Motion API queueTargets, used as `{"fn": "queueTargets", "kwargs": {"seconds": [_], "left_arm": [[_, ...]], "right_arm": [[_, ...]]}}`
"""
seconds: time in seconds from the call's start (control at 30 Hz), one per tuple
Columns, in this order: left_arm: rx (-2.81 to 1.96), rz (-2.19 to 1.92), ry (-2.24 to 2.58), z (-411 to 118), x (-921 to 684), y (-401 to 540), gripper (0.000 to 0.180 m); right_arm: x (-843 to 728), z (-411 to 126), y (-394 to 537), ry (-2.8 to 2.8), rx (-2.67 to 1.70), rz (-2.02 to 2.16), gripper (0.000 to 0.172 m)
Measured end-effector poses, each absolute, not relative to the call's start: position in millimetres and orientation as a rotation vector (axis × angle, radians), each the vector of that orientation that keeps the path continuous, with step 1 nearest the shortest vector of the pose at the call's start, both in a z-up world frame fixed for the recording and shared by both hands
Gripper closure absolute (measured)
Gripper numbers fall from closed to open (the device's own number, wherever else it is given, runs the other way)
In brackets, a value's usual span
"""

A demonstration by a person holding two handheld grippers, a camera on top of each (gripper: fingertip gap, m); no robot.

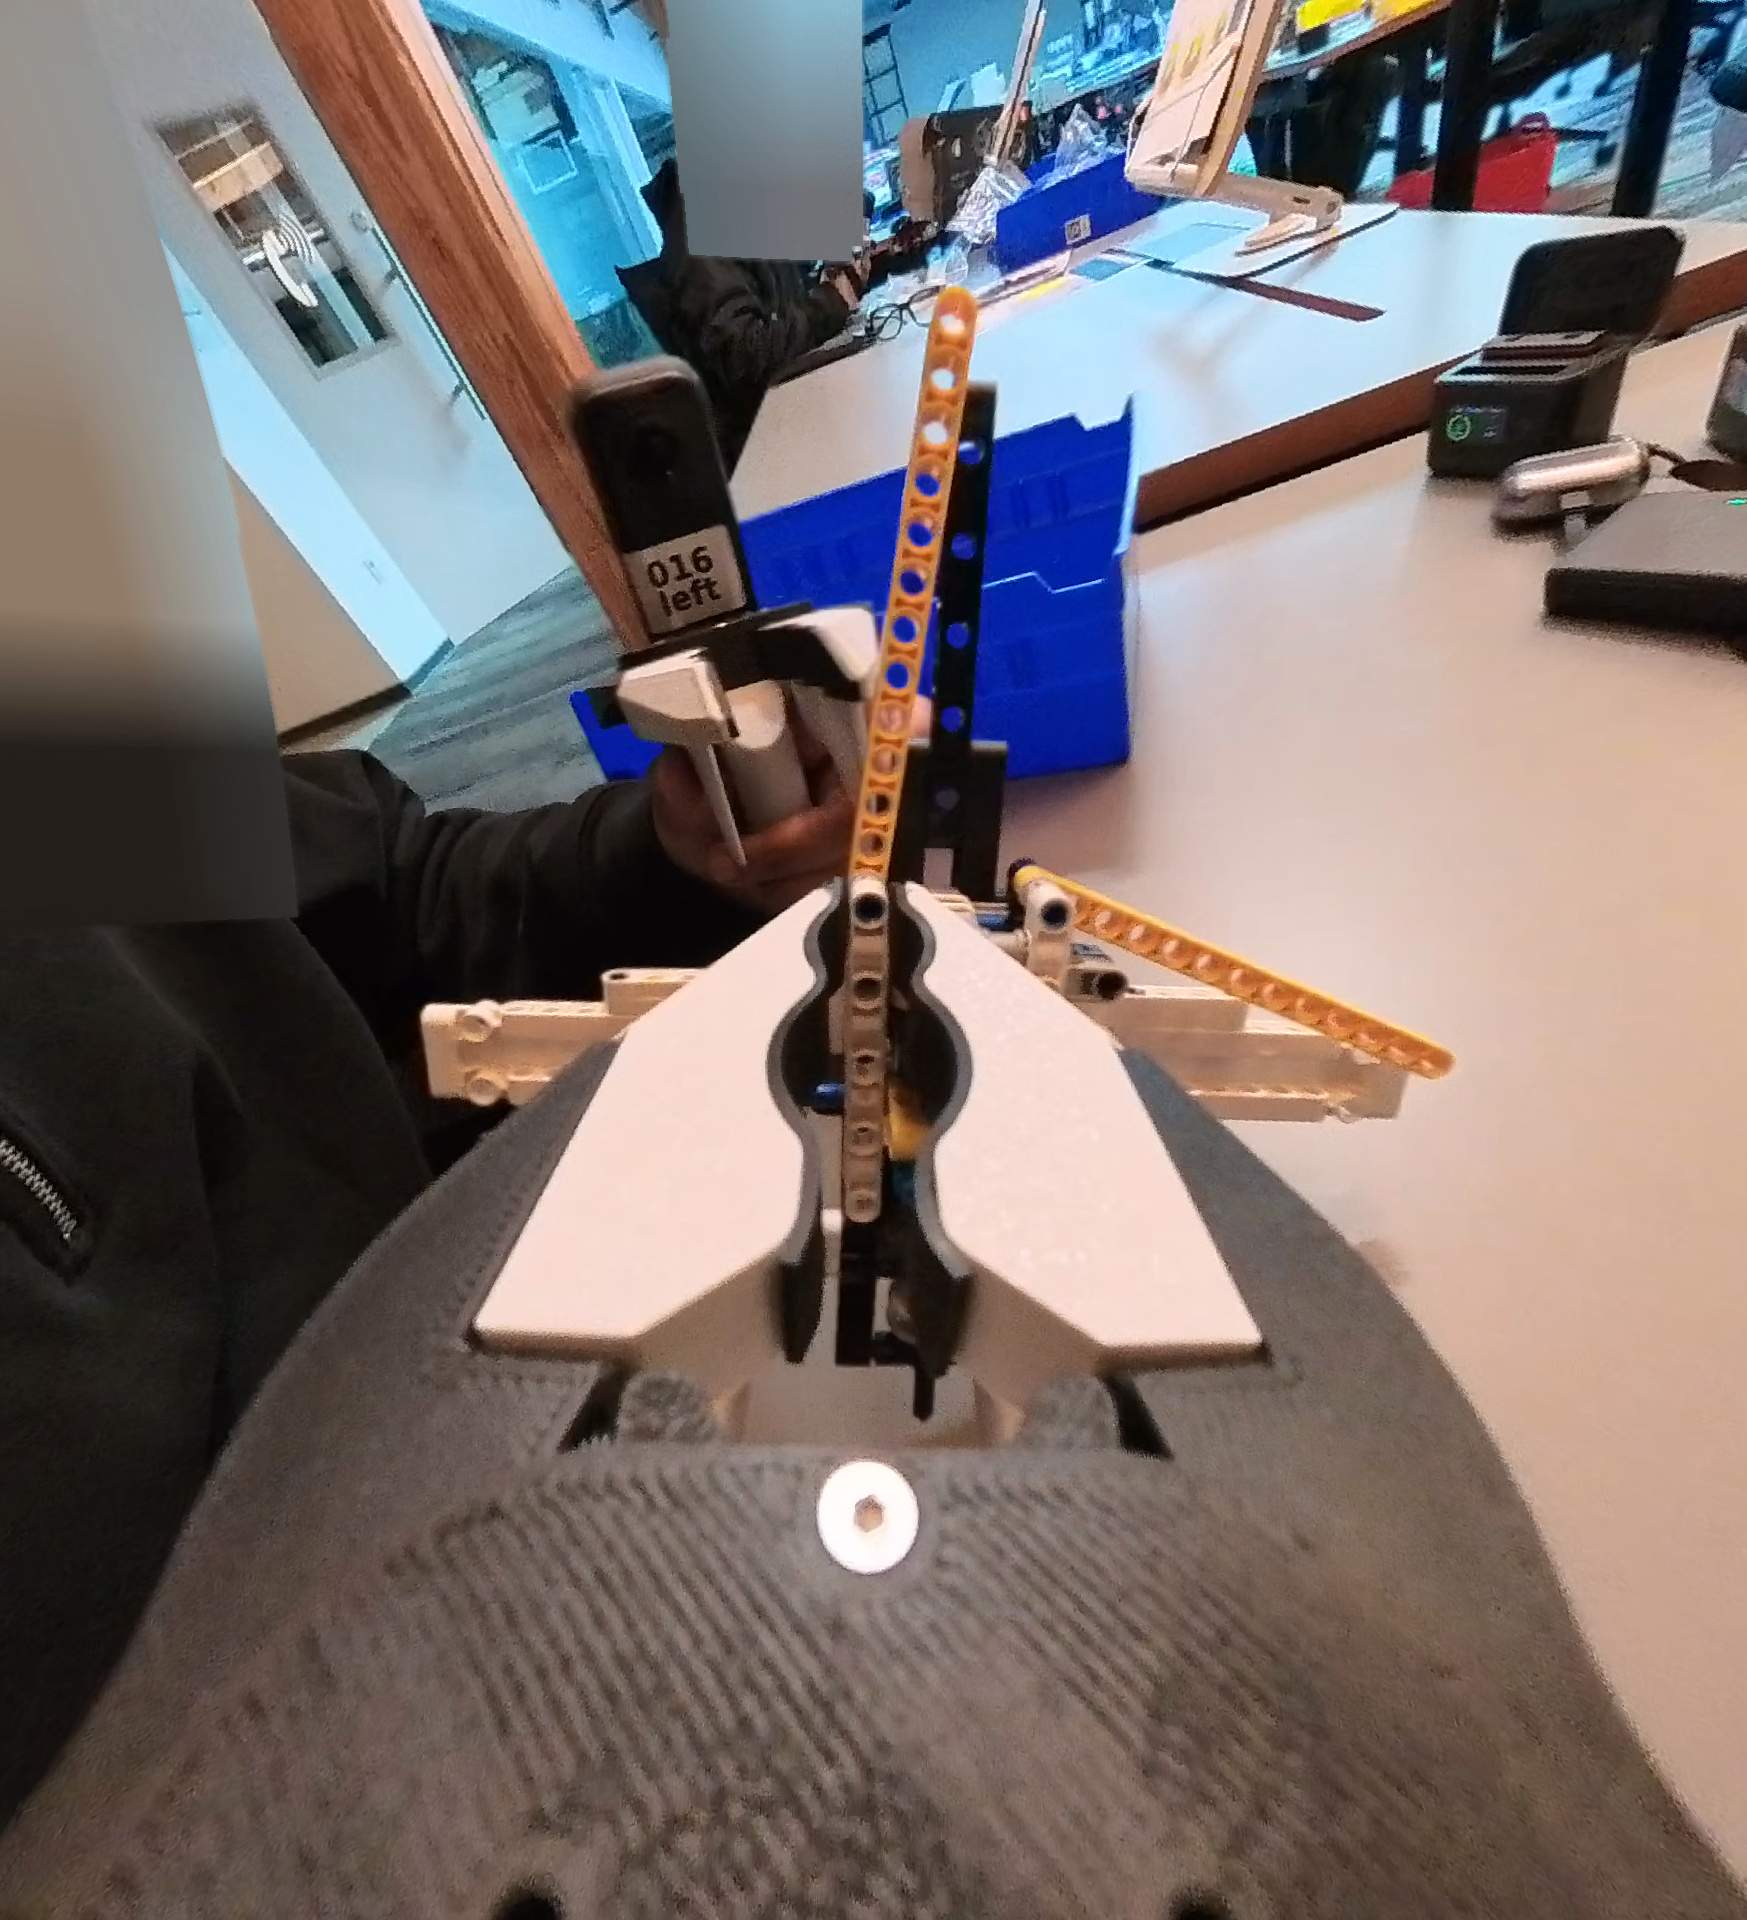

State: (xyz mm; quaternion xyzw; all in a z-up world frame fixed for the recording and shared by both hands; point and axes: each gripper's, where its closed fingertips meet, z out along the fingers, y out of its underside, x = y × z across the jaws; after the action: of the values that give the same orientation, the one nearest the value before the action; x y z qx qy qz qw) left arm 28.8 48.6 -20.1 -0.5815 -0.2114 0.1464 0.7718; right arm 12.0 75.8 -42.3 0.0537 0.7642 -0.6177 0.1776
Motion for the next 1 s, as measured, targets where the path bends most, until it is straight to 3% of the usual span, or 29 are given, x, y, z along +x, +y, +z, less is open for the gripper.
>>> {"fn": "queueTargets", "kwargs": {"seconds": [0.4, 0.6, 0.83, 0.97, 1.0], "left_arm": [[-1.36, 0.256, -0.573, -43, 20, 72, 0.132], [-1.332, 0.245, -0.471, -33, 32, 69, 0.161], [-1.424, 0.35, -0.461, -44, 29, 73, 0.152], [-1.541, 0.513, -0.395, -55, 31, 84, 0.156], [-1.553, 0.531, -0.367, -56, 34, 86, 0.167]], "right_arm": [[15, -70, 70, 2.423, 0.089, -1.727, 0.167], [16, -60, 67, 2.268, 0.177, -1.743, 0.166], [22, -59, 67, 2.232, 0.139, -1.746, 0.166], [31, -63, 68, 2.278, 0.052, -1.721, 0.166], [33, -64, 68, 2.288, 0.034, -1.713, 0.167]]}}
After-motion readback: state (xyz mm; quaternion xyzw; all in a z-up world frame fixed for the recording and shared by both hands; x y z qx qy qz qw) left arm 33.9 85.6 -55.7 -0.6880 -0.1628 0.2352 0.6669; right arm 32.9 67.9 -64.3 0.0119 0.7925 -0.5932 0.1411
